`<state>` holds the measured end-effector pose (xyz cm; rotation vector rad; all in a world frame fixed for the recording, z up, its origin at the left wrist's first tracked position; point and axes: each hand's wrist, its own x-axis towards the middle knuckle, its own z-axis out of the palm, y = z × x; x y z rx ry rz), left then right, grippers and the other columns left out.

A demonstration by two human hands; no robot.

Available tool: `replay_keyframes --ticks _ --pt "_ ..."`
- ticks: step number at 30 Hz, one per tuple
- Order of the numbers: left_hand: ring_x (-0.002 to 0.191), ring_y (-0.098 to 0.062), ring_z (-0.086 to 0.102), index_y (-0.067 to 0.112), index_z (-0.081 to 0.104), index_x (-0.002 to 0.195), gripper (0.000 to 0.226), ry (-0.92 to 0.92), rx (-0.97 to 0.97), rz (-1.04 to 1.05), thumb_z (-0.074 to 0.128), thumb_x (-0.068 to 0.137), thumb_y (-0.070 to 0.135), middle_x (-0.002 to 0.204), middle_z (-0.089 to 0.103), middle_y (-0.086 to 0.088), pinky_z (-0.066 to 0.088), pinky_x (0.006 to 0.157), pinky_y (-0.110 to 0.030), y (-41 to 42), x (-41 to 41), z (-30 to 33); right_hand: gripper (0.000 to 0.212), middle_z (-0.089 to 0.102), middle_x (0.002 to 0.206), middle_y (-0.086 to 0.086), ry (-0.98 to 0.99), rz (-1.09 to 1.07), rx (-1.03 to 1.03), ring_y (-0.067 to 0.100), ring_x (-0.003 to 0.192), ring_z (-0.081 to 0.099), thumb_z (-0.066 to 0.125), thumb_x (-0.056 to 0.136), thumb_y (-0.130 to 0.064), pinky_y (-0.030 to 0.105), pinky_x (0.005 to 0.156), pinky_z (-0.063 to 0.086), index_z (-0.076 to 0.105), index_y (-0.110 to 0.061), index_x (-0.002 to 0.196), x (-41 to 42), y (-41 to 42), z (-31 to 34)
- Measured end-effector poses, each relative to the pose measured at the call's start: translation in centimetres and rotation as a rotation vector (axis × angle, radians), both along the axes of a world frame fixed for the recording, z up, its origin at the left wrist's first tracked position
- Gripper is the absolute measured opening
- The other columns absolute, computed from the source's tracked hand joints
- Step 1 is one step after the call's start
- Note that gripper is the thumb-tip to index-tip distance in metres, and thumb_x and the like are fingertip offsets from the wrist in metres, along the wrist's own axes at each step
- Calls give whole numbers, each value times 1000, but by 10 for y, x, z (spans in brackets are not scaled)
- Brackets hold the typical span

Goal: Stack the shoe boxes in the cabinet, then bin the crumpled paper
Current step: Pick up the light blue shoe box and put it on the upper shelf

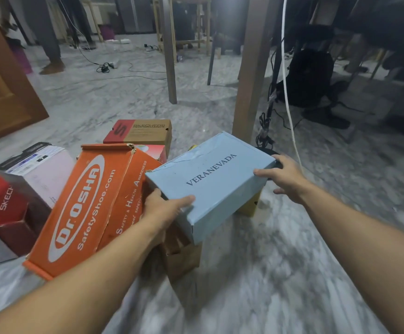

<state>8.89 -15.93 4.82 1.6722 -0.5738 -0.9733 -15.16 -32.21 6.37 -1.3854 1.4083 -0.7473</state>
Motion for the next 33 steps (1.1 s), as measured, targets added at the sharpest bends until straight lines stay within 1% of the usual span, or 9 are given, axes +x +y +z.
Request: replay_keyframes --ticks 4,8,11,15,17,20,25,28,33 --pt "114 -16 60 14 42 129 110 16 -88 -160 95 33 18 122 63 4 51 89 -31 14 -9 2 67 52 123 1 3 16 -64 24 105 54 85 68 -29 57 92 47 46 -24 122 -8 16 10" --pt "114 -17 61 24 38 132 122 4 -134 -262 98 25 30 123 63 6 54 75 -32 25 -7 23 70 54 122 9 -42 39 -165 20 96 60 90 60 -33 46 77 53 42 -22 110 -17 34 40" --pt "110 -15 65 28 46 129 103 0 -186 -328 98 40 21 119 68 7 56 83 -38 41 -6 46 79 58 120 7 20 67 -205 20 97 62 91 55 -42 41 67 55 41 -21 112 -22 54 67" --pt "99 -16 70 27 56 123 77 -15 -223 -398 88 56 6 110 73 5 58 67 -32 71 -4 80 84 53 122 -8 101 129 -300 15 101 56 88 64 -39 25 61 45 46 -30 136 -32 88 104" --pt "99 -22 70 27 58 121 75 -10 -233 -404 85 53 14 109 74 2 58 70 -37 88 0 94 51 62 105 -14 62 193 -303 8 87 62 86 69 -33 22 52 49 63 -38 114 -36 108 123" --pt "90 -15 72 31 59 122 72 -24 -245 -413 82 55 19 109 73 5 53 52 -24 115 7 114 26 67 92 -9 48 231 -308 8 77 65 87 68 -29 36 56 59 66 -38 81 -33 135 145" --pt "93 -12 71 29 61 124 68 -111 -210 -433 80 59 26 112 73 7 52 60 -23 169 30 151 78 65 110 3 129 269 -327 22 92 67 90 51 -50 51 68 61 62 -26 119 -6 187 184" --pt "92 -16 70 32 63 120 61 -122 -177 -404 79 61 30 109 73 4 53 68 -28 205 50 169 47 65 98 5 119 349 -318 24 82 67 87 67 -33 61 70 57 67 -15 104 14 218 203" --pt "87 -24 71 26 71 109 38 -86 -188 -352 74 71 29 103 75 -8 56 72 -35 270 78 196 30 70 100 13 102 409 -290 33 90 71 87 67 -32 60 67 58 67 -18 84 51 264 222"
